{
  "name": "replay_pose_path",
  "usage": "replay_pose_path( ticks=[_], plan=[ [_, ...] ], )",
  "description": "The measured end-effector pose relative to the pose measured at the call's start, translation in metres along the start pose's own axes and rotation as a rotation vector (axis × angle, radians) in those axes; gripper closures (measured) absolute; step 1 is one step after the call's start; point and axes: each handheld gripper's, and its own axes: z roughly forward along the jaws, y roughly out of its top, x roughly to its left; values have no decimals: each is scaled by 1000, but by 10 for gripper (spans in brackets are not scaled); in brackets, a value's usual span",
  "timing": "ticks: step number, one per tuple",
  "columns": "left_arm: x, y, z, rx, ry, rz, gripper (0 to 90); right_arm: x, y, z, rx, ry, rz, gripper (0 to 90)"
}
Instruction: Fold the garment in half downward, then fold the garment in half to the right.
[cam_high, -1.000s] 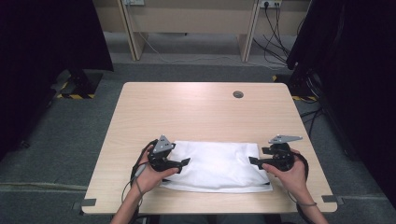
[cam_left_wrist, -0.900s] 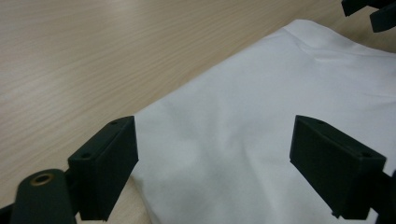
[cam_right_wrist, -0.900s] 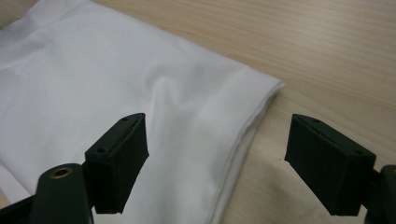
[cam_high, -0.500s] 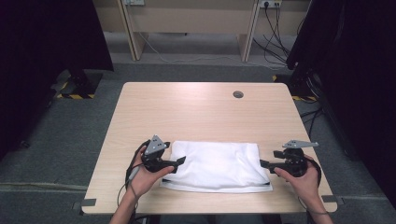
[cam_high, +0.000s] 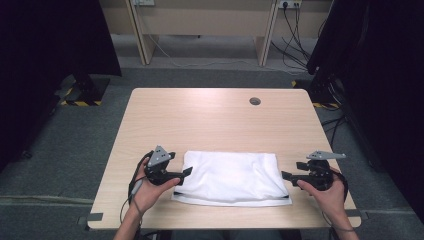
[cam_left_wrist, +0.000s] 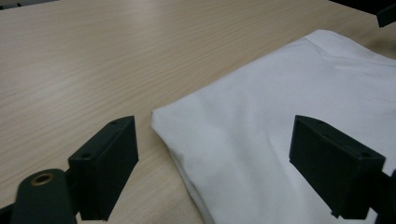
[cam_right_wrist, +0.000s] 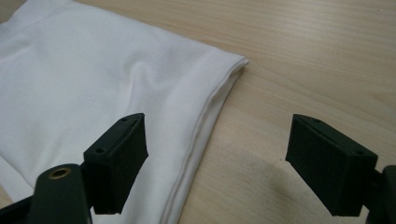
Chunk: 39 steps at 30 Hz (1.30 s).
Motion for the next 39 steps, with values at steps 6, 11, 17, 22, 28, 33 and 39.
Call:
replay_pose_path(
  ticks=[6, 11, 17, 22, 28, 33, 39],
  plan=[
    [8, 5, 2, 0, 24, -8, 158, 2, 4, 0, 3, 6, -13, 204],
    [14, 13, 12, 16, 43, -10, 167, 2, 5, -1, -1, 6, -16, 203],
    [29, 26, 30, 43, 44, -3, 236, 4, 9, 0, -5, 10, -34, 202],
    [41, 33, 43, 73, 42, -14, 299, 10, 14, 0, -12, 15, -50, 202],
    [47, 28, 66, 141, -11, -29, 377, 17, 18, 4, 0, 19, -69, 202],
    [47, 20, 75, 179, -34, -19, 452, 22, 20, 3, 8, 22, -90, 201],
    [43, 15, 80, 214, -60, 12, 565, 24, 23, 2, 3, 23, -96, 201]
  ],
)
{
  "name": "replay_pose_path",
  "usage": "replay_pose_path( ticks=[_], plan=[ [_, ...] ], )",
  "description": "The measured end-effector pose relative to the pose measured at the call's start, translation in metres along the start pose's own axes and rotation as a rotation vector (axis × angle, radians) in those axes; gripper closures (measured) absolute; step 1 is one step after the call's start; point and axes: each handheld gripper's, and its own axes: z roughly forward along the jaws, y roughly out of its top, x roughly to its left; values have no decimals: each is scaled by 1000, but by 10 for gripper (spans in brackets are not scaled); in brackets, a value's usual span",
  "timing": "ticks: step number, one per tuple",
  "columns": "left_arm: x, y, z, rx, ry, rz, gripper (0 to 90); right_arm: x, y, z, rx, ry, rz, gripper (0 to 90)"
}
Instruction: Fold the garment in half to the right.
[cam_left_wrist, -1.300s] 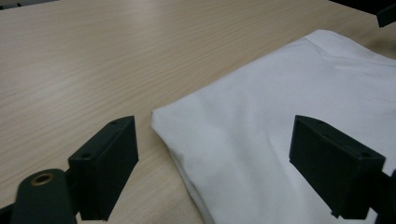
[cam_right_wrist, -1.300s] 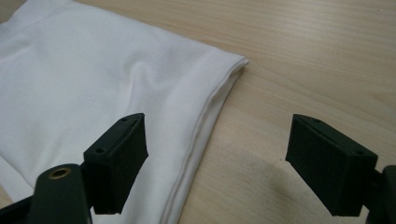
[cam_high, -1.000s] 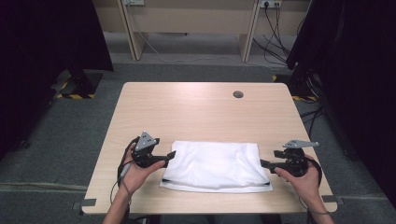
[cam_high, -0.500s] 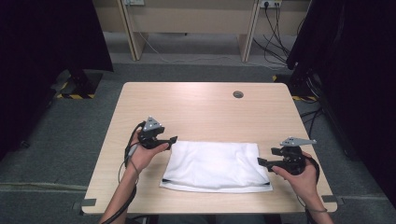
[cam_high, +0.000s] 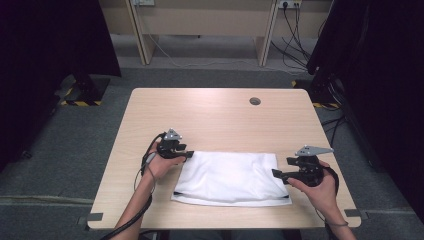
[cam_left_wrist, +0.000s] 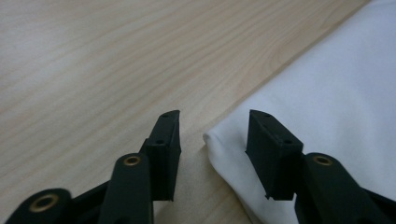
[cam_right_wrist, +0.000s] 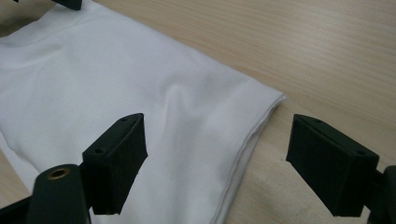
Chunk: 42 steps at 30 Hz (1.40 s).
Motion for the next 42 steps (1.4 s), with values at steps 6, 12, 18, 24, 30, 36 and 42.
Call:
replay_pose_path(
  ticks=[6, 12, 18, 24, 30, 36, 42],
  plan=[
    [-4, -1, 2, -8, -27, 18, 713, 2, 2, 1, 8, 2, -9, 201],
    [-7, -1, 2, -4, -36, 31, 825, 13, 7, 7, 19, 22, -44, 202],
    [-8, 4, -3, 1, -41, 48, 844, 44, 22, 20, 35, 90, -167, 214],
    [-12, 9, -14, -10, -46, 74, 855, 88, 44, 35, 47, 183, -324, 243],
    [-15, 15, -20, 5, -39, 102, 859, 132, 58, 58, 70, 288, -430, 292],
    [-14, 18, -24, 12, -39, 107, 857, 176, 71, 90, 80, 370, -520, 344],
    [-12, 17, -25, 26, -44, 114, 858, 207, 73, 122, 129, 394, -589, 389]
  ],
)
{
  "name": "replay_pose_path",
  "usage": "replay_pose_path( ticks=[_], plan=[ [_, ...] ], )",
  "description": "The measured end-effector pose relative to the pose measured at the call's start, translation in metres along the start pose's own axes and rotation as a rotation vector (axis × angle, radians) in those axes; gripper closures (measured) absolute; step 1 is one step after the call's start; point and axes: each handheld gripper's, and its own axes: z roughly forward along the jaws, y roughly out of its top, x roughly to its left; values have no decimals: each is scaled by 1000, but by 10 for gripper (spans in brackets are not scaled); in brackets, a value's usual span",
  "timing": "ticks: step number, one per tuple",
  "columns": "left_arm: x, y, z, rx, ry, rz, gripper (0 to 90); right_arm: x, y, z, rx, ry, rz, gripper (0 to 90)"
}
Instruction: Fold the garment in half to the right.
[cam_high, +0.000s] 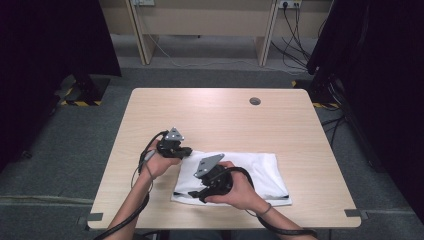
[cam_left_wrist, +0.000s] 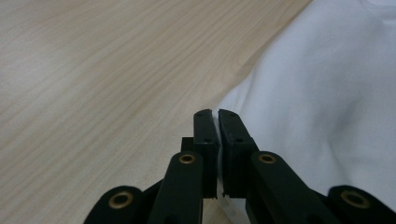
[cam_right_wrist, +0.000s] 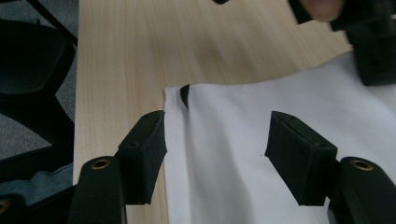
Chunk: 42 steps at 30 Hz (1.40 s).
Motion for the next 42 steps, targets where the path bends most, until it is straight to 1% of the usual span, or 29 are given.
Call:
replay_pose_path(
  ticks=[1, 3, 5, 9, 12, 17, 25, 27, 32, 35, 37, 39, 42],
  plan=[
    [0, 0, 0, 2, 1, 3, 858, 2, 2, 5, 7, 2, -10, 393],
    [0, 1, 0, 4, 0, 10, 858, 5, 6, 14, 18, 18, -14, 406],
    [-1, 1, 0, 7, 0, 13, 859, 7, 9, 22, 29, 24, -19, 421],
    [1, 2, 0, 9, 0, 10, 858, 9, 13, 35, 54, 21, -28, 440],
    [0, 2, 0, 13, -4, 15, 858, 10, 16, 43, 62, 25, -29, 448],
    [1, 1, 0, 13, -6, 13, 857, 11, 17, 53, 85, 20, -36, 458],
    [2, 2, 0, 20, -11, 20, 852, 8, 17, 61, 93, 20, -22, 471],
    [2, 2, 0, 23, -10, 22, 853, 9, 17, 63, 94, 18, -26, 483],
    [3, 2, 0, 24, -5, 17, 850, 9, 17, 63, 87, -1, -32, 612],
    [3, 1, 1, 26, -5, 14, 847, 9, 15, 62, 70, -16, -42, 702],
    [3, 1, 1, 30, -5, 12, 847, 11, 13, 62, 60, -30, -38, 753],
    [2, 1, 2, 31, -6, 14, 846, 12, 13, 62, 60, -32, -38, 784],
    [2, 1, 2, 33, -6, 12, 843, 13, 13, 62, 58, -42, -29, 804]
  ],
)
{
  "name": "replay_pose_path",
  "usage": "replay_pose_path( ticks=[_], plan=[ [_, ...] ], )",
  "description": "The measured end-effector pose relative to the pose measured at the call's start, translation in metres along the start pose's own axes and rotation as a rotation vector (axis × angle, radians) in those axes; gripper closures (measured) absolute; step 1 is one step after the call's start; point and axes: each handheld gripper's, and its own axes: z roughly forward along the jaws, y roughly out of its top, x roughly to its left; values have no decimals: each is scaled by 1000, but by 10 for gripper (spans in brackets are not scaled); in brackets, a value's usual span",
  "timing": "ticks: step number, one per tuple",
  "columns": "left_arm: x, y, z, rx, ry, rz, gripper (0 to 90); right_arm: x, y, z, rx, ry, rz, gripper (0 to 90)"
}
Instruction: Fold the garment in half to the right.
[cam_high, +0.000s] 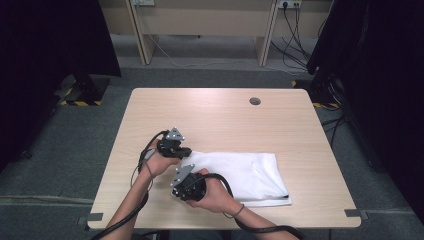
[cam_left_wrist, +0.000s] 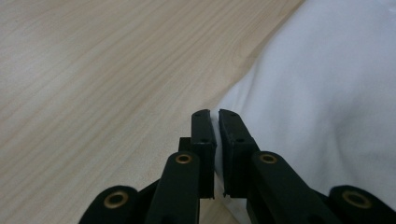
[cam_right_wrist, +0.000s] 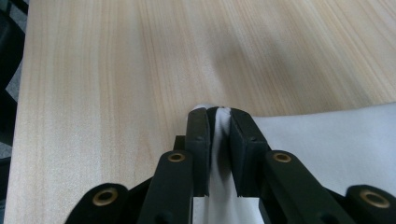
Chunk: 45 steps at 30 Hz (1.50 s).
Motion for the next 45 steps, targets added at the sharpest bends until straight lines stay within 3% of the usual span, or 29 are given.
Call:
replay_pose_path(
  ticks=[5, 7, 8, 13, 16, 17, 22, 25, 45],
  plan=[
    [1, 1, -1, 4, -3, -1, 843, 1, 1, -2, -3, -1, 16, 810],
    [2, 9, -6, 15, 1, 17, 844, 1, 1, -2, -3, -1, 16, 813],
    [2, 9, -6, 15, 1, 17, 844, -1, 7, -10, -45, 10, 38, 813],
    [3, 13, -9, 21, 7, 23, 844, -1, 7, -10, -45, 10, 38, 817],
    [4, 18, -13, 22, 15, 24, 843, -3, 10, -15, -67, 12, 48, 818],
    [4, 18, -13, 22, 15, 24, 843, -6, 13, -20, -101, 23, 72, 818],
    [7, 25, -19, 34, 31, 29, 841, -9, 16, -25, -127, 32, 90, 819],
    [9, 28, -23, 39, 40, 34, 841, -15, 20, -32, -180, 56, 143, 819],
    [25, 43, -51, 67, 100, 41, 837, -27, 46, -48, -268, 74, 178, 820]
  ],
)
